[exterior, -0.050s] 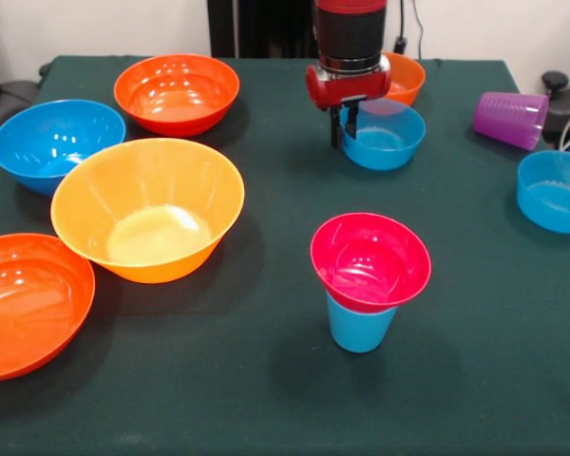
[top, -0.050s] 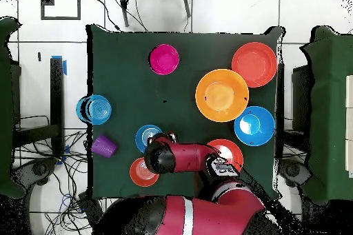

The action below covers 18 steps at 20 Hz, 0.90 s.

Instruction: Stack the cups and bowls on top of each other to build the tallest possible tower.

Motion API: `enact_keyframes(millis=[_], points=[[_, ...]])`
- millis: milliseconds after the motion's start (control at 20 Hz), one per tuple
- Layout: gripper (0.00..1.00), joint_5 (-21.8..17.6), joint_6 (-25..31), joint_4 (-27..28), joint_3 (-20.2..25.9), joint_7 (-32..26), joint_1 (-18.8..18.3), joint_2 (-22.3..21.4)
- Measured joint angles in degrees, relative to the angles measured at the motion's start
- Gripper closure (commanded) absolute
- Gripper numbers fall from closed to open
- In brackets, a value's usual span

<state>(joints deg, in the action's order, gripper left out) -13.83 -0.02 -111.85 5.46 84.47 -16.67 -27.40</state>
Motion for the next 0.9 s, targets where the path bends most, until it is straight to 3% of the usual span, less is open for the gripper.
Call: enact_keyframes(millis=[500,900], points=[[1.00,0.67,3.87,1.61,0.02,0.00,0.29,-0.40],[1.00,2.69,12.75,3.76,0.22,0.00,0.20,-4.66]])
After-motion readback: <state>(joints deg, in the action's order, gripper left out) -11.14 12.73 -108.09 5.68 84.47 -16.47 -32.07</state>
